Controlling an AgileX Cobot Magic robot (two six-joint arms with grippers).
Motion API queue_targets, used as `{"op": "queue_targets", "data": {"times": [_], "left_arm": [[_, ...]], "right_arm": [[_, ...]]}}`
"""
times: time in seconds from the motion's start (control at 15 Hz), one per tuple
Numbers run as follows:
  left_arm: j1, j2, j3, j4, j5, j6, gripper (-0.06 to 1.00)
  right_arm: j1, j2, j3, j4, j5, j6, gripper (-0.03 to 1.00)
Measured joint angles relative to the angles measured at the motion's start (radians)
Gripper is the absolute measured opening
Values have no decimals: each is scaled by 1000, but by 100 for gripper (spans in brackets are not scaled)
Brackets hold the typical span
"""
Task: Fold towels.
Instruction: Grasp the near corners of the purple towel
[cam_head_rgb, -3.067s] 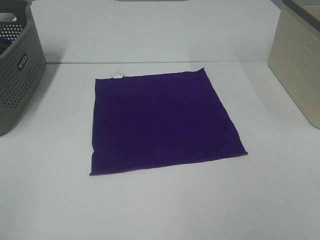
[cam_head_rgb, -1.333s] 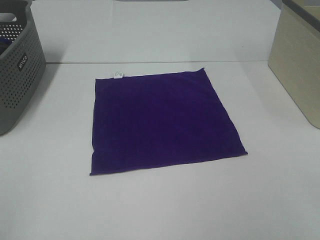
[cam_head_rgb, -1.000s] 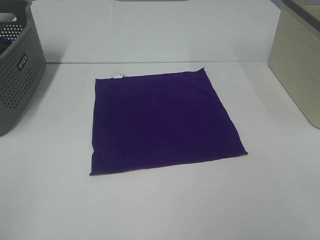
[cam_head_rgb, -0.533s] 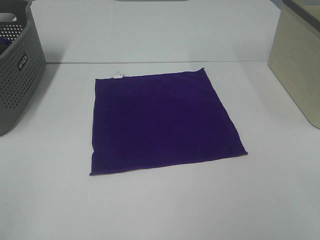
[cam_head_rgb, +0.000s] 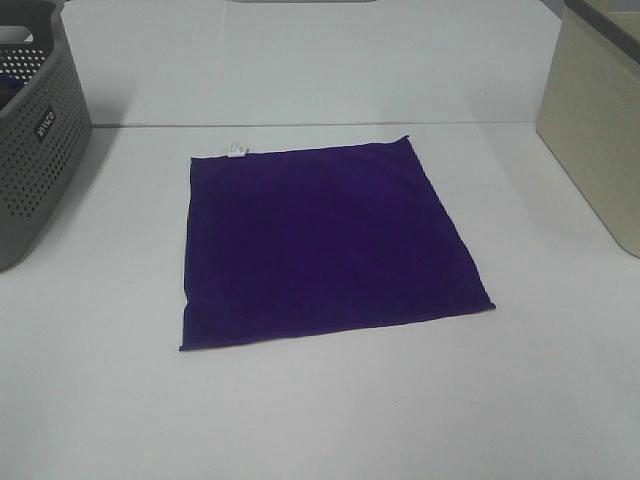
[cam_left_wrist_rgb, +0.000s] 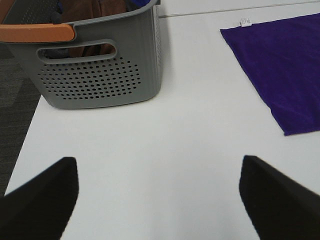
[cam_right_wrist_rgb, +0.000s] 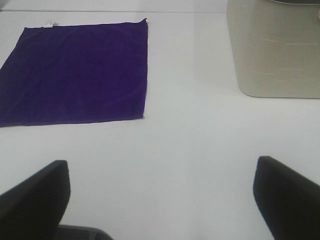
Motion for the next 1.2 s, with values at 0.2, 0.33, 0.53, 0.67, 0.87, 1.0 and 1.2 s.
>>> {"op": "queue_targets", "data": {"times": [0.2, 0.33, 0.53, 0.67, 0.87, 1.0, 1.2], "left_arm": [[0, 0, 0, 0, 0, 3, 97], [0, 0, 0, 0, 0, -3, 99], [0, 110, -92, -69, 66, -61, 99], [0, 306, -189, -80, 145, -56, 99], [0, 712, -307, -87, 143, 39, 98], [0, 878, -312, -120, 26, 40, 97], [0, 1056, -313, -364, -61, 171, 97]], "right_arm": [[0, 0, 0, 0, 0, 0, 96], [0, 0, 0, 0, 0, 0, 96], [0, 94, -67, 1, 7, 24, 96], [0, 276, -147, 1, 46, 62, 95], [0, 760, -310, 19, 56, 62, 95], [0, 1023, -399, 93, 2, -22, 95], [-1, 1224, -477, 235, -17, -149, 92]]}}
